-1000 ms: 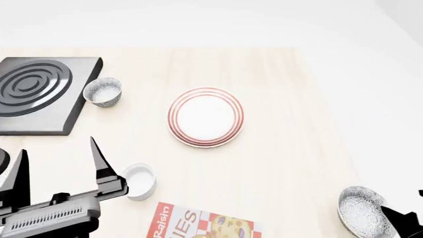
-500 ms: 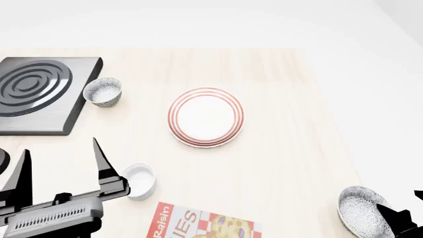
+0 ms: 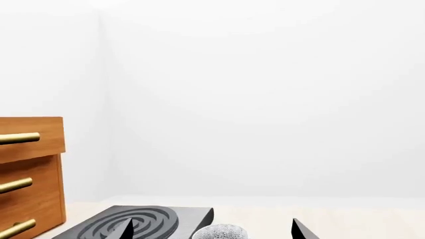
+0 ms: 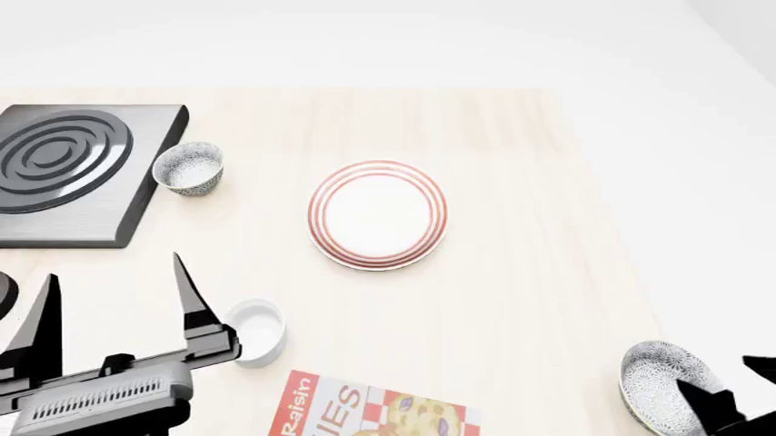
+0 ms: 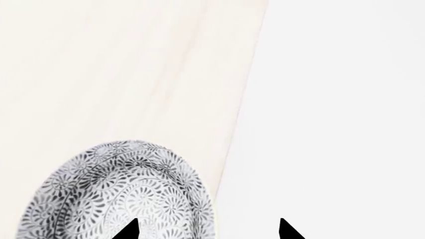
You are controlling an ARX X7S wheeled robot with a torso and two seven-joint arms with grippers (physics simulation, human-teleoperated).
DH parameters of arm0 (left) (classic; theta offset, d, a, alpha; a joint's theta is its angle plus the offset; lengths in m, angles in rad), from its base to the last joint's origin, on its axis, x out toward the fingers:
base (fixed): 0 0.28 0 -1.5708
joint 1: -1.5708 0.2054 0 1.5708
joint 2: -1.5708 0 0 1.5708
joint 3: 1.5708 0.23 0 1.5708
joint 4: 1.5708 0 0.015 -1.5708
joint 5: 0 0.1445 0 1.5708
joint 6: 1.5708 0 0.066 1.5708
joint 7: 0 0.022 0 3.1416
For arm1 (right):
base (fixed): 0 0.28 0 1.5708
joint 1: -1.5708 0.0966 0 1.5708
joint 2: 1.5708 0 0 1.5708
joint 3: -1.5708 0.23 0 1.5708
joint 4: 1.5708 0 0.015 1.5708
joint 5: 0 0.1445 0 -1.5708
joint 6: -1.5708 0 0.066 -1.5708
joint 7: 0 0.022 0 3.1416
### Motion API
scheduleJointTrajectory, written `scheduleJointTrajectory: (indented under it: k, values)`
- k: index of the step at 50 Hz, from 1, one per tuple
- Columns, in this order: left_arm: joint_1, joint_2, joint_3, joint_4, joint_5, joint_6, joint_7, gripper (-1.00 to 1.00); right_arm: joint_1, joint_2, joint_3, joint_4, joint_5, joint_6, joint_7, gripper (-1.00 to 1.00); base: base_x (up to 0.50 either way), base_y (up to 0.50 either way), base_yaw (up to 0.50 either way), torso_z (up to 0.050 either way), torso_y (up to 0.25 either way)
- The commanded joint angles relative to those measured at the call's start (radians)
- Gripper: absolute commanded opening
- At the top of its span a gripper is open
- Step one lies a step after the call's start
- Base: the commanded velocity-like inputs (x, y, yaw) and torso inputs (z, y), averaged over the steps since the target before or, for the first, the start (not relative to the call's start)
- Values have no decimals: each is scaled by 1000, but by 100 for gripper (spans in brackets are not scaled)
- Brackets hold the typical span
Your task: Pick the akita bowl next to the cookies box and place it on the plate.
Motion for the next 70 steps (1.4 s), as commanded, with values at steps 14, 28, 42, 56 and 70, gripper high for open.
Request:
scheduleJointTrajectory:
  k: [14, 28, 42, 56, 70]
  values:
    - [-3, 12, -11, -12, 28, -2, 5, 100, 4, -51, -49, 37, -46, -41, -32, 100, 0, 0, 0, 0, 0]
    - [-8, 10, -5, -23, 26, 0, 3, 100, -9, -58, -52, 46, -52, -49, -40, 100, 0, 0, 0, 0, 0]
    - [-9, 7, -1, -21, 25, -6, 0, 100, -29, -63, -72, 63, -94, -70, -26, -100, 0, 0, 0, 0, 0]
    - [-8, 6, 8, -17, 31, -13, -4, 100, -85, 15, -29, -49, -200, -112, 20, -100, 0, 0, 0, 0, 0]
    - [-5, 0, 4, -12, 27, -11, -9, 100, 467, 166, -419, -432, -207, -117, 207, -100, 0, 0, 0, 0, 0]
